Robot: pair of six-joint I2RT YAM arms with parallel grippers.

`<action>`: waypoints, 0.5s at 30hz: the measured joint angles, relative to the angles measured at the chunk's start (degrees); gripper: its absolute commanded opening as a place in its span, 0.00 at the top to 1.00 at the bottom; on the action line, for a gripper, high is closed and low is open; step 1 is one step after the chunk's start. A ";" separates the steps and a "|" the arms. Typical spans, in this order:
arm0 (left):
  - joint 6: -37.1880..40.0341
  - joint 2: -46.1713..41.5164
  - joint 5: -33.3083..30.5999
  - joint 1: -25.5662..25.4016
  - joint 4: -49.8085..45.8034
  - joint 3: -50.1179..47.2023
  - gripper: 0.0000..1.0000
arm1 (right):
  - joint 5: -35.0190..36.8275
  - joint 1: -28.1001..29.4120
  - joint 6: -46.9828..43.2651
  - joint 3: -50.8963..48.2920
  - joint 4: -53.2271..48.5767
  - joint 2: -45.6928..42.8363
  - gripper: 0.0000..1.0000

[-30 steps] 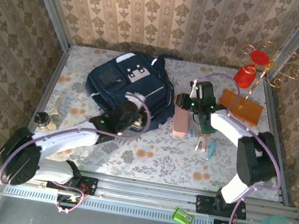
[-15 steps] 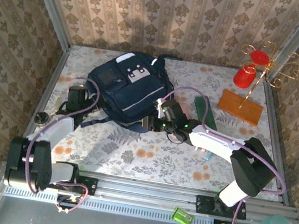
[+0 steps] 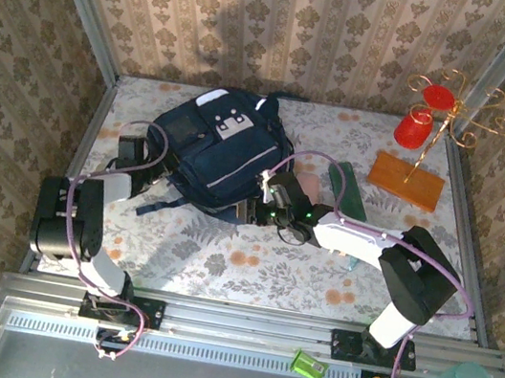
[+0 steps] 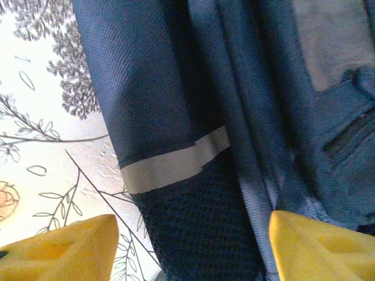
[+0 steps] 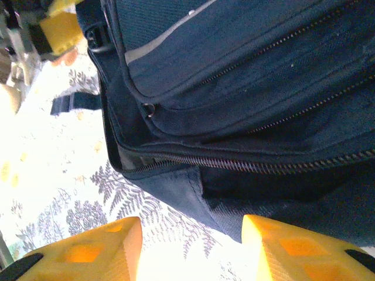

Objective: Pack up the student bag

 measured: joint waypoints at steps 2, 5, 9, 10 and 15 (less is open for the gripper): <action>-0.48 1.33 0.42 0.02 1.09 -0.02 0.45 | 0.00 0.00 0.52 -0.35 0.96 0.24 0.50; -0.98 2.25 1.31 0.00 2.64 -0.11 0.58 | 0.24 -0.02 0.72 -0.37 1.51 1.92 0.50; -0.79 2.45 2.60 0.00 4.94 -0.81 0.75 | 0.70 -0.81 0.72 -0.20 1.53 4.70 0.50; -0.98 2.43 2.78 -0.02 5.75 -1.33 0.79 | 0.66 -1.27 0.72 0.02 1.53 5.22 0.50; -2.49 0.55 3.69 -0.83 10.10 -6.56 0.94 | 0.26 -5.03 0.31 3.61 -0.13 7.85 0.50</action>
